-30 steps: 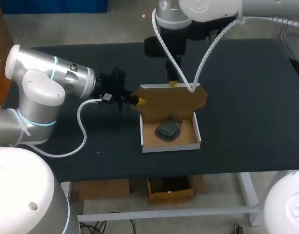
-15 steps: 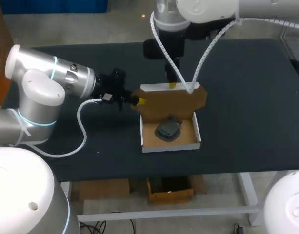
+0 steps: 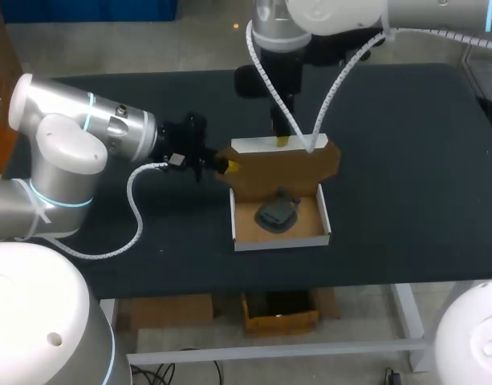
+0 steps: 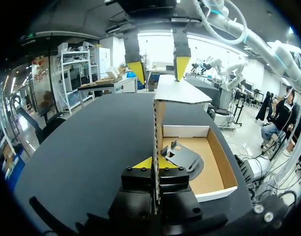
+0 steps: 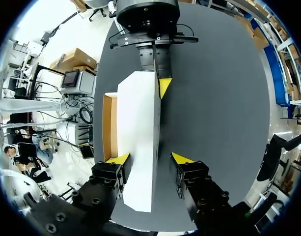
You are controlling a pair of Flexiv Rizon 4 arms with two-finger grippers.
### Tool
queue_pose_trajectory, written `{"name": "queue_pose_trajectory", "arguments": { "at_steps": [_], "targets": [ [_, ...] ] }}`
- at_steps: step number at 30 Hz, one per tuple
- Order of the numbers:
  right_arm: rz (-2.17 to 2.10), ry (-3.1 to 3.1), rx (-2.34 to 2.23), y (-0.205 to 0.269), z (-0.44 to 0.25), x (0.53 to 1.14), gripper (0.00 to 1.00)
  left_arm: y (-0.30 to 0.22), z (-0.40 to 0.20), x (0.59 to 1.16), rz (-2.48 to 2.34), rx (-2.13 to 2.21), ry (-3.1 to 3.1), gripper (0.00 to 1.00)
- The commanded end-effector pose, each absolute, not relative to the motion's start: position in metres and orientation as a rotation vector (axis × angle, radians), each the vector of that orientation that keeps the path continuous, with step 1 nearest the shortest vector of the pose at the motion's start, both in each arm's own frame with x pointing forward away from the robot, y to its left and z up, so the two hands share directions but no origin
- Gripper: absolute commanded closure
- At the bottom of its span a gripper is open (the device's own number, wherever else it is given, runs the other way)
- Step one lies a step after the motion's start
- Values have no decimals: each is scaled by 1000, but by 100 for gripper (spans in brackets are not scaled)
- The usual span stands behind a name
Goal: Assemble the packaging by folding the flat box into shape, placing the metal phone stand inside, and closing the box properly
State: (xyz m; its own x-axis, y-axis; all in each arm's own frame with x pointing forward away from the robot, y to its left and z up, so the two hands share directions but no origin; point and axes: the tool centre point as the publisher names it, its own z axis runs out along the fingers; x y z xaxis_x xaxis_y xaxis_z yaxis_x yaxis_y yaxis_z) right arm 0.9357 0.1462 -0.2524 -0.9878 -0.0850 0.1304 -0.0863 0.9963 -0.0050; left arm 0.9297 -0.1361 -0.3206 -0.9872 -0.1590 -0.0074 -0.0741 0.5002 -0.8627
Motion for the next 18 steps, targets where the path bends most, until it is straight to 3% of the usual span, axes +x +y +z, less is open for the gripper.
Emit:
{"name": "queue_pose_trajectory", "arguments": {
  "at_steps": [1,18],
  "targets": [
    [20,-2994,136,148,-255,939,52,-138,-323,930,-1516,-206,2643,100],
    [7,-2947,154,150,-265,941,59,-138,-323,930,-1516,-206,2643,100]
  ]
}}
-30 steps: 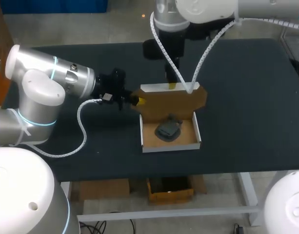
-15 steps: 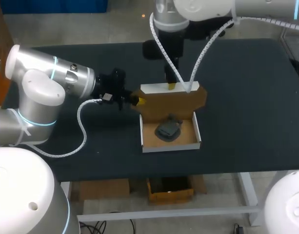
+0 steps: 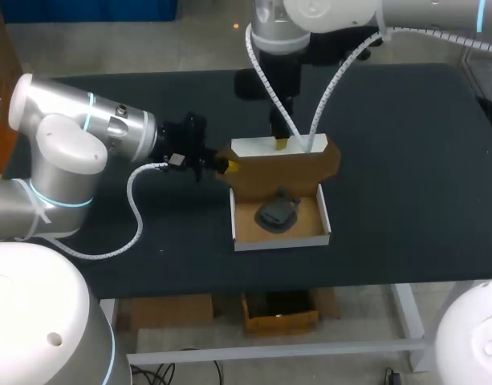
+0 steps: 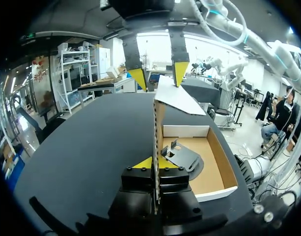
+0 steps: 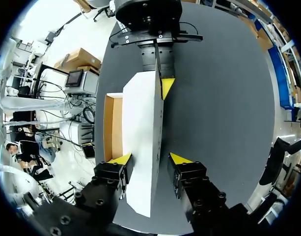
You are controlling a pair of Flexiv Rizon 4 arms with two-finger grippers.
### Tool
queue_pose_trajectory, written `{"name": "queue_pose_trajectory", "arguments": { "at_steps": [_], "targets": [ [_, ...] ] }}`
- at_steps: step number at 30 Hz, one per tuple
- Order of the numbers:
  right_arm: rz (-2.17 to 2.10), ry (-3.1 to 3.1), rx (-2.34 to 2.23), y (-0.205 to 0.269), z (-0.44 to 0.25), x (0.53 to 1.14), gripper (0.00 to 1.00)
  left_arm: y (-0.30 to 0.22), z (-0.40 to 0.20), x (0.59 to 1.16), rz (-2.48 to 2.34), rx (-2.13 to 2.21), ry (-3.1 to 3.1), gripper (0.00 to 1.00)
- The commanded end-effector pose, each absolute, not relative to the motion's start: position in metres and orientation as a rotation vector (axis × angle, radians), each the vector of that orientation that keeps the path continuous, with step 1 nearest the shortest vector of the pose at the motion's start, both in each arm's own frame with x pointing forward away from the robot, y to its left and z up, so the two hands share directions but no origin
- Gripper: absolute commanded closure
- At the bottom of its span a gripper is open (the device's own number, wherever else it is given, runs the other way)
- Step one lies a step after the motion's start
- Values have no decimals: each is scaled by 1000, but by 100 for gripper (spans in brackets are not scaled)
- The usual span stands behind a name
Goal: Assemble the packaging by folding the flat box into shape, placing the metal phone stand inside, and closing the box properly
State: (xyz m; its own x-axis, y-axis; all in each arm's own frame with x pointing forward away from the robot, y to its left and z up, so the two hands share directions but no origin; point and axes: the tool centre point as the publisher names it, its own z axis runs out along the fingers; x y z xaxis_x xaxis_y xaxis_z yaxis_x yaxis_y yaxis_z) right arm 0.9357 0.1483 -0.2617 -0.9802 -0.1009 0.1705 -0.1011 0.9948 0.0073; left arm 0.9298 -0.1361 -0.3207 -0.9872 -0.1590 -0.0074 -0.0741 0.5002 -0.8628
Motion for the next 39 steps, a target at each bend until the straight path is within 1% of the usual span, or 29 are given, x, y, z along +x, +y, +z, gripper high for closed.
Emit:
{"name": "queue_pose_trajectory", "arguments": {
  "at_steps": [1,4,6,7,16,17,18,19,20,32,39],
  "targets": [
    [8,-2943,154,150,-266,941,61,-138,-323,930,-1516,-206,2643,100],
    [7,-2934,156,151,-268,941,78,-138,-323,930,-1516,-206,2643,100],
    [7,-2930,157,151,-269,941,97,-138,-323,930,-1516,-206,2643,100],
    [8,-2929,157,151,-269,941,100,-138,-323,930,-1516,-206,2643,100],
    [7,-2937,161,152,-266,938,100,-138,-323,930,-1516,-206,2643,100],
    [-7,-2940,167,152,-265,937,94,-138,-323,930,-1516,-206,2643,100],
    [-20,-2940,173,152,-263,937,58,-138,-323,930,-1516,-206,2643,100],
    [-34,-2945,175,151,-261,936,9,-138,-323,930,-1516,-206,2643,100],
    [-54,-2948,184,151,-259,936,0,-138,-323,930,-1516,-206,2643,100],
    [-258,-2961,238,143,-233,948,0,-138,-323,930,-1516,-206,2643,100],
    [-335,-2969,127,141,-217,968,0,-138,-323,930,-1516,-206,2643,100]
  ]
}}
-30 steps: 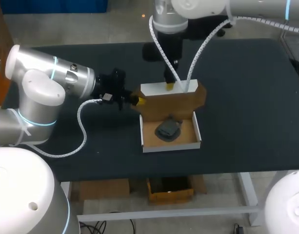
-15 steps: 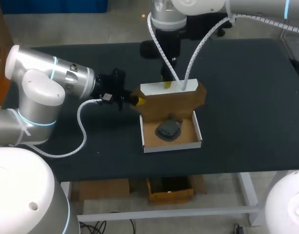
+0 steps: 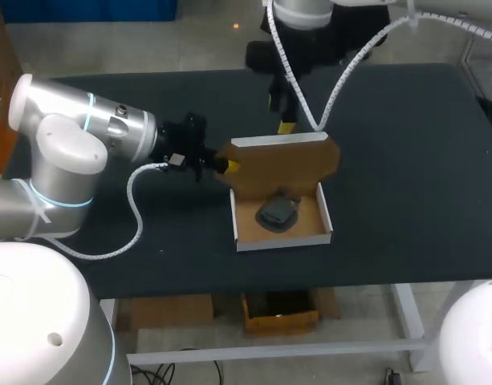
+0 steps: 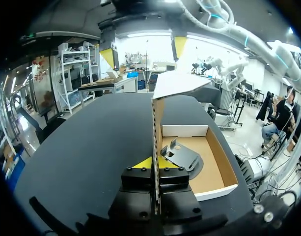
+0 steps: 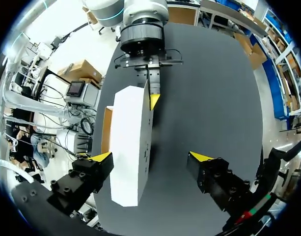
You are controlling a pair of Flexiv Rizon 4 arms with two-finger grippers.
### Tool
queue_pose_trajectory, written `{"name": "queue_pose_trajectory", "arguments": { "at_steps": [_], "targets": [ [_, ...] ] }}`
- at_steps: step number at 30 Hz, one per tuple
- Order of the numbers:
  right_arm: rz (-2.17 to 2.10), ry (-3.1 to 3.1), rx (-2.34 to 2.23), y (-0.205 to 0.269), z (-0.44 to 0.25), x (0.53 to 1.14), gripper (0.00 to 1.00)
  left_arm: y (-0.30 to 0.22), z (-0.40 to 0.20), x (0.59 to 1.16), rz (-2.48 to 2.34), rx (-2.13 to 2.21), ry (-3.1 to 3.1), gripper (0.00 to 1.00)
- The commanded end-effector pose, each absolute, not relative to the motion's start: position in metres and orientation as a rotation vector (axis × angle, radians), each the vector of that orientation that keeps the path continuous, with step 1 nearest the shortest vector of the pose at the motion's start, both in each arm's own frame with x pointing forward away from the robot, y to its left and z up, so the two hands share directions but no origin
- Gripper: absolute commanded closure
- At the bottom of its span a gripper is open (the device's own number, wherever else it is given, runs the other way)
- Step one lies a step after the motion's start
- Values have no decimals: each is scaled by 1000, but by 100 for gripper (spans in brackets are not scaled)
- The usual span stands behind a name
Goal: Assemble the packaging by folding the flat box into shape, placing the metal phone stand inside, and closing the box properly
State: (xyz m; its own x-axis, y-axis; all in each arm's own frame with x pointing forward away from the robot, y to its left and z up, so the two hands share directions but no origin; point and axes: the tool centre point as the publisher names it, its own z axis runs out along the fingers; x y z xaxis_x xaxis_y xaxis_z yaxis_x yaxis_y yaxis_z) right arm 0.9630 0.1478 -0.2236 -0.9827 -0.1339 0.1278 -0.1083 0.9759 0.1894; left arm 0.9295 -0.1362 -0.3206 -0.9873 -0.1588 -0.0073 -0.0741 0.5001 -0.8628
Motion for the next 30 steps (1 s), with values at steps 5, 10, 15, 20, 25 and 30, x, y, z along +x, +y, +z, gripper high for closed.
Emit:
{"name": "queue_pose_trajectory", "arguments": {
  "at_steps": [5,10,15,20,25,30],
  "targets": [
    [-332,-2962,-85,138,-209,982,0,-138,-323,930,-1516,-206,2643,100],
    [-261,-2999,-316,138,-206,991,0,-138,-323,930,-1516,-206,2643,100],
    [-261,-2999,-316,138,-206,991,0,-138,-323,930,-1516,-206,2643,100],
    [-261,-2999,-316,138,-206,991,0,-138,-323,930,-1516,-206,2643,100],
    [-261,-2999,-316,138,-206,991,0,-138,-323,930,-1516,-206,2643,100],
    [-261,-2999,-316,138,-206,991,0,-136,-327,929,-1495,-182,2629,100]
  ]
}}
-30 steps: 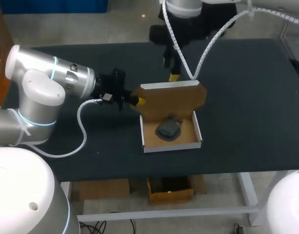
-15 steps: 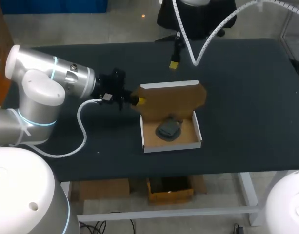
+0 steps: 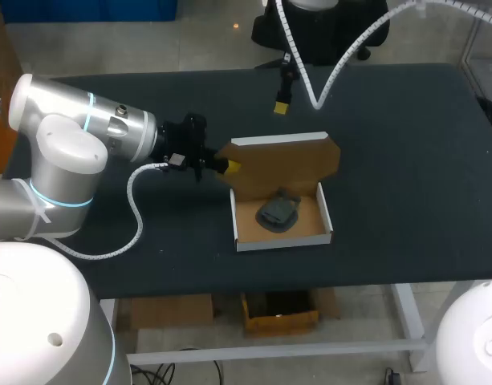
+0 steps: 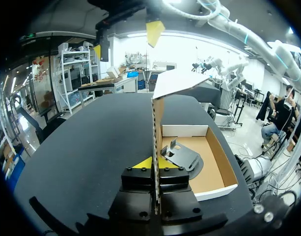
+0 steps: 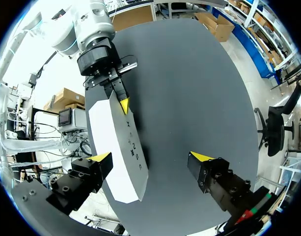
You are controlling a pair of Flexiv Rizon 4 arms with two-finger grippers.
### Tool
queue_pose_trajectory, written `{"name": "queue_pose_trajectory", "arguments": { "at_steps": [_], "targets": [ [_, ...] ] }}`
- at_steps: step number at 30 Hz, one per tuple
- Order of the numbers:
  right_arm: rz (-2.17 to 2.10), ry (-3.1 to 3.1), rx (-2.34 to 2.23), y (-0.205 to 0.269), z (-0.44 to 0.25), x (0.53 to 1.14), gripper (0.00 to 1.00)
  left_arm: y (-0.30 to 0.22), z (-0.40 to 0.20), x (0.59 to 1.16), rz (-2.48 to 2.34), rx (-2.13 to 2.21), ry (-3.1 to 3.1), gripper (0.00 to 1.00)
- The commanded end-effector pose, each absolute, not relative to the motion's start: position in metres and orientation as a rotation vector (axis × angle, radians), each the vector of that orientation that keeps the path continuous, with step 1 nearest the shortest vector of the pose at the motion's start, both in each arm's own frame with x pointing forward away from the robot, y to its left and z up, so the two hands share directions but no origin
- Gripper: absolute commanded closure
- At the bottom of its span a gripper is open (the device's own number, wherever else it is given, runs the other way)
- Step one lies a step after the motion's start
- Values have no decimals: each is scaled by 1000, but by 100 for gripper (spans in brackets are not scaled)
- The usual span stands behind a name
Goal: Assemble the packaging by folding the flat box into shape, placing the metal phone stand inside, and closing the box properly
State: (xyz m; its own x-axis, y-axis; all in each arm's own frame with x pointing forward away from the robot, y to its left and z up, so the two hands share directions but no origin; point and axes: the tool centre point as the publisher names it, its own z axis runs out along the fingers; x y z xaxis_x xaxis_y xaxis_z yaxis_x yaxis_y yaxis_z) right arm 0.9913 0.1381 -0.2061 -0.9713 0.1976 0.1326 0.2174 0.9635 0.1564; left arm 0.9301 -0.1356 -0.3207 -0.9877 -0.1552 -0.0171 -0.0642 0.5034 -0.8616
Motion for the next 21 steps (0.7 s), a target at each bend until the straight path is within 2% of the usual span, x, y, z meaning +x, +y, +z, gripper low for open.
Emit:
{"name": "queue_pose_trajectory", "arguments": {
  "at_steps": [1,21],
  "targets": [
    [-261,-2999,-316,138,-206,991,0,-136,-328,928,-1483,-168,2628,100],
    [-261,-2999,-316,138,-206,991,0,-131,-331,906,-1402,67,2453,100]
  ]
}}
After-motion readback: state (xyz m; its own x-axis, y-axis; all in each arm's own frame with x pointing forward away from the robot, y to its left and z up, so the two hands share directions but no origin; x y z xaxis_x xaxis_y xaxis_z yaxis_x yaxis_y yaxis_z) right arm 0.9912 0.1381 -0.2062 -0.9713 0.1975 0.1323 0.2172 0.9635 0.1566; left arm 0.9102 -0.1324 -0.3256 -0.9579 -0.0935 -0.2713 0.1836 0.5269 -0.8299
